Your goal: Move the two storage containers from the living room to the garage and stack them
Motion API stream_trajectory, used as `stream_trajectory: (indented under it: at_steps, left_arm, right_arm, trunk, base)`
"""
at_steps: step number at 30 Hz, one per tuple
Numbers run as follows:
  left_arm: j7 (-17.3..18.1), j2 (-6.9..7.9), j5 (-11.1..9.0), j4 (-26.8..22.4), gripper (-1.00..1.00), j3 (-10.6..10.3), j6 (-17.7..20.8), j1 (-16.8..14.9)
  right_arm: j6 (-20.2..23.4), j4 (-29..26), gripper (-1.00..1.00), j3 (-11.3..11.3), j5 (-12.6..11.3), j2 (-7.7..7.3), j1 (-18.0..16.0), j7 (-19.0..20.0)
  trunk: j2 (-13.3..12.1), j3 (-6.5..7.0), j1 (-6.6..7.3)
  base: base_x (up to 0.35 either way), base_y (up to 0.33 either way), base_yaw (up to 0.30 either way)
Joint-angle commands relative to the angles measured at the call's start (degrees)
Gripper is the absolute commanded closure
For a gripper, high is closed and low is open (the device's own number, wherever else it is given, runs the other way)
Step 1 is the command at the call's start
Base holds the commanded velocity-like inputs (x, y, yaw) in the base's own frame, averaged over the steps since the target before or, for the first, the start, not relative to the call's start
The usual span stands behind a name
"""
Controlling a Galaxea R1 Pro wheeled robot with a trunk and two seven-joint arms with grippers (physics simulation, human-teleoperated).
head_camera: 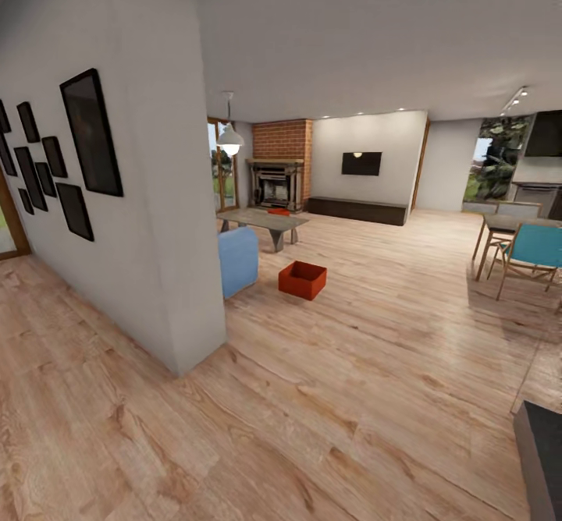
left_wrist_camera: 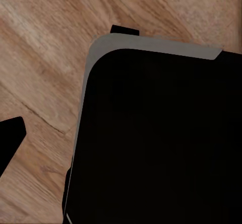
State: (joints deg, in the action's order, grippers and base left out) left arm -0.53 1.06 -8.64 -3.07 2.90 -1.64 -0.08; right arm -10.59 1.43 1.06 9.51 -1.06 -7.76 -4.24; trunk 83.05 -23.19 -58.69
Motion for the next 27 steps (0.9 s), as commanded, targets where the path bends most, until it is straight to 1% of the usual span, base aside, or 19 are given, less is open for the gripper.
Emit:
stream_trajectory:
  at_steps: [1,27]
  left_arm:
    - [-0.04,-0.01,-0.23,-0.01,-1.00,0.26,-0.12,-0.01]
    - [-0.01,-0.01,-0.23,-0.01,-1.00,0.26,-0.12,-0.01]
  right_arm:
    - [-0.22,0.15,-1.00,0.08,0.51,0.01,-0.07,-0.33]
    - [-0.21,0.15,-1.00,0.27,0.59,-0.18,-0.06,0.11]
  trunk:
    - [0.03,-0.06,-0.03]
    - [0.03,-0.06,-0.03]
  base:
    - [0.323,0.119,-0.065]
    - [0.323,0.102,-0.005]
